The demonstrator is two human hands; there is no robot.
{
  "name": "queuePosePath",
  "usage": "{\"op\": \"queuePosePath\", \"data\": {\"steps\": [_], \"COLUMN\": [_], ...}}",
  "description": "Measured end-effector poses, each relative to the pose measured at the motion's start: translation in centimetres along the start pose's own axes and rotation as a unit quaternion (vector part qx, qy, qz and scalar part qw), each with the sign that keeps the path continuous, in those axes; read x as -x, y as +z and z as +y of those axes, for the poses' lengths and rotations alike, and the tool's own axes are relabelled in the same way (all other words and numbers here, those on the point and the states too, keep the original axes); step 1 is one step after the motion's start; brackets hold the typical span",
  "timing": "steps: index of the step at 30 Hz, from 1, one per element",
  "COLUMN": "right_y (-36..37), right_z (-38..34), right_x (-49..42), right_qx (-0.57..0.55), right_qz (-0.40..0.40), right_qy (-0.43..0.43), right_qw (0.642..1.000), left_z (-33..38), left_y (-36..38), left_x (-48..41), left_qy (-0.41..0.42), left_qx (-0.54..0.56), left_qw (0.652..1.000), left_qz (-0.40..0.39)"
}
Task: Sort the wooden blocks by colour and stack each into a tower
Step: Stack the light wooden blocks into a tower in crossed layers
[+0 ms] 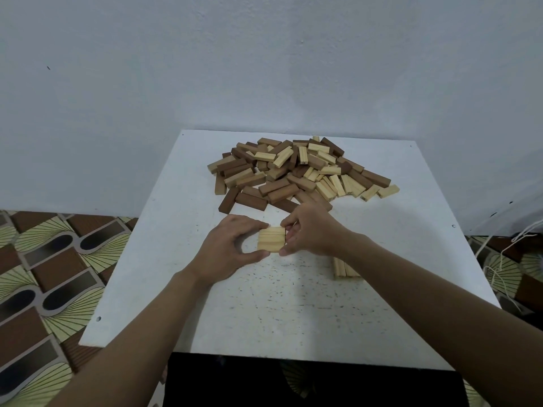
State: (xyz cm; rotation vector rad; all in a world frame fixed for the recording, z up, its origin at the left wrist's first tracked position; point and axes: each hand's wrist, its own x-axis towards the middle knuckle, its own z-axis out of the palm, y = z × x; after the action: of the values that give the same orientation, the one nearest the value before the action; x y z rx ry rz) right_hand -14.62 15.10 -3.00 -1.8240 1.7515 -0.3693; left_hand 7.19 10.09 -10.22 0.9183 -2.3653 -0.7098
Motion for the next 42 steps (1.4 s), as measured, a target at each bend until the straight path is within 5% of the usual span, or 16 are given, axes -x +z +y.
{"op": "queuePosePath", "data": {"steps": [42], "right_y": [-0.3], "right_z": [0.2], "right_x": [0.0], "right_qx": [-0.026], "right_qz": [-0.027], "right_qy": [0.008], "right_qw": [0.999], "left_z": [1.4], "left_y": [-1.4], "left_x": [0.4], "left_qy": [-0.084], "left_qx": [0.107], "left_qw": [0.991], "left_qz": [0.013]}}
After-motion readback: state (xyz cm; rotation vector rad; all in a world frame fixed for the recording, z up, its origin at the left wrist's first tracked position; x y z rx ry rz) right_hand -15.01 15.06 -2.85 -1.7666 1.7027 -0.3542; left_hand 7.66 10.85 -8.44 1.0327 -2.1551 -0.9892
